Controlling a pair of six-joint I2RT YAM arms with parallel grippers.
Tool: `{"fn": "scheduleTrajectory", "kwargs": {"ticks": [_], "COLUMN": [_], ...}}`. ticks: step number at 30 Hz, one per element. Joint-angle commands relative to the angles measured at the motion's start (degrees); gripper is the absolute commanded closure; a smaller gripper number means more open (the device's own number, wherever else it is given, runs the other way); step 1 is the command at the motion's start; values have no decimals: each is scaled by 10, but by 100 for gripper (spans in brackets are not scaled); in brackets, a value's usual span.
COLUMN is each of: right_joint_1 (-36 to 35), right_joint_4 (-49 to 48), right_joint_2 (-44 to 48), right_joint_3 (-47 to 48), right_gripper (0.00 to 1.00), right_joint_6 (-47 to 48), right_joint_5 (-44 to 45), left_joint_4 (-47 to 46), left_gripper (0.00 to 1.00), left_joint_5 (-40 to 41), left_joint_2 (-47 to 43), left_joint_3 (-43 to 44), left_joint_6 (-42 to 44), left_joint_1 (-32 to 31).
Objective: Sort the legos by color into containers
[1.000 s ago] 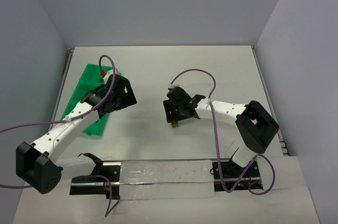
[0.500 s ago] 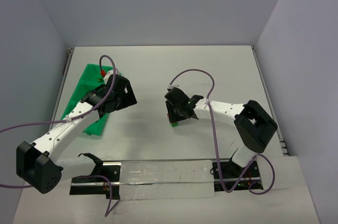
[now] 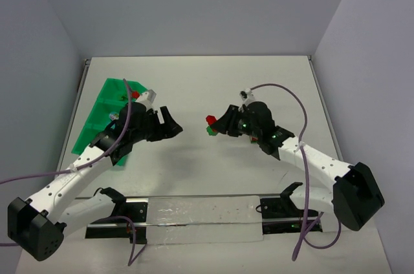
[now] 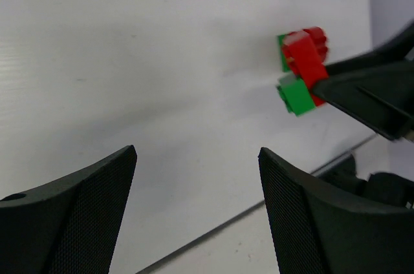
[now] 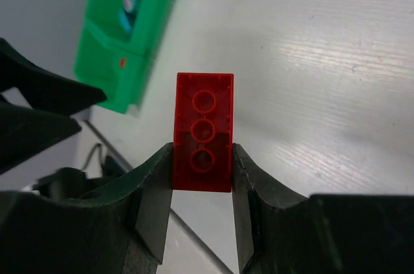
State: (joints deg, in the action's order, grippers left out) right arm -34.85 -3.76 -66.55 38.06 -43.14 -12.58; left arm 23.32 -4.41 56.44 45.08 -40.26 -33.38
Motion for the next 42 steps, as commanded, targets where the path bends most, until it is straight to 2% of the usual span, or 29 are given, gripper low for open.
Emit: {"fn": "scheduleTrajectory", "kwargs": {"ticks": [1, 6, 10, 15, 20, 27, 34, 42], "right_joint_1": [33, 34, 36, 38, 38, 38, 38, 38], "right_joint_4": [-222, -320, -363, -413, -445, -481, -487, -492], "right_joint_2": [14, 10, 9, 0, -12, -17, -17, -26], "right_joint_3": [-62, -86, -91, -98, -97, -100, -100, -100], "right_gripper": [98, 98, 98, 98, 97, 97, 97, 97], "right_joint_6": [-131, -196, -231, -266, -281, -297, -296, -294], "right_joint_5": [-136, -165, -181, -199, -220, -232, -233, -235], "left_joint_4": [-171, -357, -431, -438, -454, -486, -526, -601], "left_gripper": [17, 17, 18, 17, 17, 24, 32, 33], "left_joint_5": [-150, -209, -206, -216, -263, -287, -309, -322], "left_joint_2": [-15, -13, -10, -16, -15, 5, 29, 45], "left_joint_3": [-33, -100, -133, -138, -127, -125, -117, -132], "left_joint_6": [-38, -129, -167, -147, -133, -140, -164, -209], "left_joint_1": [-6, -13, -25, -26, -26, -26, -26, -26]}}
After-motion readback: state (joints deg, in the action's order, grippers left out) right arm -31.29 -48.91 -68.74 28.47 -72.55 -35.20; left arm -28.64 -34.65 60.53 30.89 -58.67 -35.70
